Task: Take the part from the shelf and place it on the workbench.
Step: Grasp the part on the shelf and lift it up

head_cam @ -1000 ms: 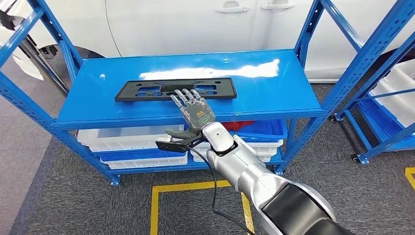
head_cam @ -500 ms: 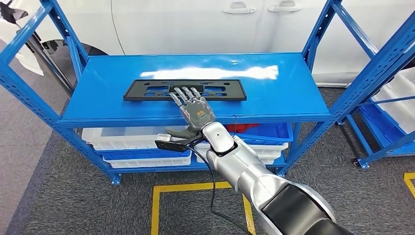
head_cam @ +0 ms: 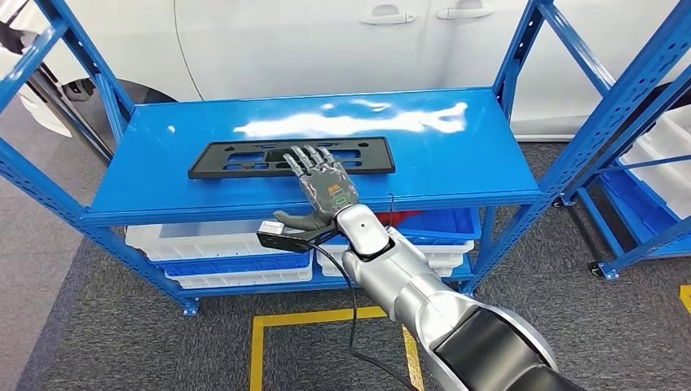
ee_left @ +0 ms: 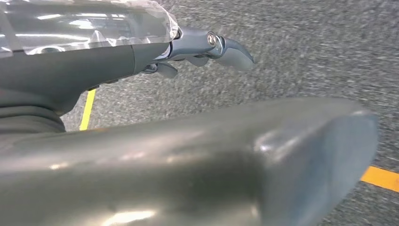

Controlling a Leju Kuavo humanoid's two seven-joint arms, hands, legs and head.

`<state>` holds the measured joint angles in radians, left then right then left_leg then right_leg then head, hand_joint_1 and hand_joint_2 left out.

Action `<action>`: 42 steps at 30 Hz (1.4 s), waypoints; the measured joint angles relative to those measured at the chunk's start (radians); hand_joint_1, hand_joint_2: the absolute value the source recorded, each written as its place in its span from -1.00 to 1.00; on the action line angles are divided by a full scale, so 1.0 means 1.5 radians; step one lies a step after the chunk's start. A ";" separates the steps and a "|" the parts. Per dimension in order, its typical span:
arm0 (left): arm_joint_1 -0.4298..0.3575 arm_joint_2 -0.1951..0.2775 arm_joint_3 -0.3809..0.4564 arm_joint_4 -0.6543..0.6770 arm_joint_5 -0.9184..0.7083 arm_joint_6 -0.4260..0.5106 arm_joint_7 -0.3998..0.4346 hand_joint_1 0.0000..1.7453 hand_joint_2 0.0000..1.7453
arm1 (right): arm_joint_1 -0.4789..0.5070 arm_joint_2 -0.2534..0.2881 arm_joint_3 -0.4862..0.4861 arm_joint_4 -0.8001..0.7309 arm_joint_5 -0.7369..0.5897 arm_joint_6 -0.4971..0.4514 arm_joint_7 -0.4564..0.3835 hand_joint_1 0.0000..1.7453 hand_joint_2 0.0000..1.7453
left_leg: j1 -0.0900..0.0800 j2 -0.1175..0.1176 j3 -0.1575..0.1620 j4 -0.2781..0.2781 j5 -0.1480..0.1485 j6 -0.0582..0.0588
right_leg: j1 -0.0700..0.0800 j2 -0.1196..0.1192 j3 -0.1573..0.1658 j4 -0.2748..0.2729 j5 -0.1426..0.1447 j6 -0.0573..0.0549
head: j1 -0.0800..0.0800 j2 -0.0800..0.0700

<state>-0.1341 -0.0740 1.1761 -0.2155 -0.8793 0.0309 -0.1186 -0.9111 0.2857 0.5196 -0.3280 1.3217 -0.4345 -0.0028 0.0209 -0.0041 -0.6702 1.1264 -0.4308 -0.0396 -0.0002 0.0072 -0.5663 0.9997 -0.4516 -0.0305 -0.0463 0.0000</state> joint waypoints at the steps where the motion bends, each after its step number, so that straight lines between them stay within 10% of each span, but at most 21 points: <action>1: 0.000 0.000 0.000 0.000 0.000 0.000 0.000 -1.00 -1.00 | 0.000 0.001 -0.001 0.000 -0.005 0.001 -0.002 -1.00 -1.00 | -0.001 0.000 0.020 -0.043 0.015 0.003 | 0.001 0.001 0.002 0.002 -0.003 0.003 | 0.000 0.000; 7: 0.000 0.000 0.002 0.000 0.000 0.001 -0.003 -1.00 -1.00 | 0.000 0.003 -0.025 0.000 -0.039 0.014 -0.020 -1.00 -1.00 | -0.001 -0.001 0.041 -0.084 0.017 0.026 | 0.003 0.000 -0.006 0.022 -0.024 0.022 | 0.000 0.000; 12: 0.000 0.000 0.005 0.000 0.001 0.000 -0.005 -1.00 -1.00 | 0.006 0.002 -0.035 0.002 -0.037 0.015 -0.021 -1.00 -1.00 | -0.001 0.000 0.044 -0.085 0.013 0.034 | -0.002 -0.001 -0.106 0.201 -0.085 0.031 | 0.000 0.000; 16: 0.000 -0.001 0.005 0.000 -0.001 -0.002 -0.005 -1.00 -1.00 | 0.005 0.002 -0.037 0.002 -0.033 0.014 -0.021 -1.00 -1.00 | -0.002 -0.003 0.049 -0.078 0.004 0.028 | -0.001 -0.001 -0.051 0.057 0.005 0.023 | 0.000 0.000; 22: 0.000 -0.002 0.005 0.000 -0.001 -0.003 -0.005 -1.00 -1.00 | 0.003 0.003 -0.038 0.002 -0.030 0.014 -0.021 -1.00 -1.00 | -0.002 -0.001 0.048 -0.070 -0.007 0.007 | 0.000 0.000 -0.029 0.006 0.018 0.005 | 0.000 0.000; 26: 0.000 -0.002 0.005 0.000 -0.002 -0.002 -0.005 -1.00 -1.00 | 0.005 0.004 -0.037 0.002 -0.006 0.012 -0.017 -1.00 1.00 | 0.000 -0.001 -0.020 0.076 -0.078 -0.002 | -0.001 -0.001 -0.024 0.002 0.018 -0.003 | 0.000 0.000; 28: 0.002 -0.002 0.005 0.000 -0.002 -0.002 -0.005 -1.00 -1.00 | 0.009 0.004 -0.031 0.003 0.017 0.008 -0.008 -1.00 1.00 | 0.000 -0.001 -0.038 0.107 -0.077 -0.003 | 0.000 -0.001 -0.023 0.003 0.017 -0.004 | 0.000 0.000; 32: 0.000 -0.002 0.005 0.000 -0.006 -0.001 -0.005 -1.00 -1.00 | 0.010 0.005 0.001 0.003 0.093 -0.015 0.029 -1.00 1.00 | -0.003 -0.001 0.037 -0.049 0.001 0.006 | 0.003 0.002 -0.019 0.006 0.012 0.002 | 0.000 0.000; 37: -0.001 -0.002 0.005 0.000 -0.008 -0.001 -0.005 -1.00 -1.00 | 0.012 0.006 0.030 0.003 0.107 -0.022 0.042 -1.00 1.00 | -0.004 -0.002 0.054 -0.086 0.006 0.024 | 0.003 0.002 -0.022 0.012 0.005 0.020 | 0.000 0.000; 42: 0.000 -0.002 0.006 0.000 -0.008 0.001 -0.007 -1.00 -1.00 | 0.018 0.003 0.030 0.007 0.076 -0.004 0.027 -1.00 1.00 | -0.001 0.000 0.056 -0.089 0.006 0.034 | -0.002 -0.001 -0.110 0.189 -0.074 0.032 | 0.000 0.000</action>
<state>-0.1344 -0.0773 1.1845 -0.2152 -0.8919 0.0319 -0.1287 -0.8849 0.2909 0.5642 -0.3169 1.4360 -0.4402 0.0380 0.0198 -0.0039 -0.5861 0.9923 -0.4219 0.0118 -0.0034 0.0064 -0.7316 1.2829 -0.5626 0.0178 -0.0462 0.0000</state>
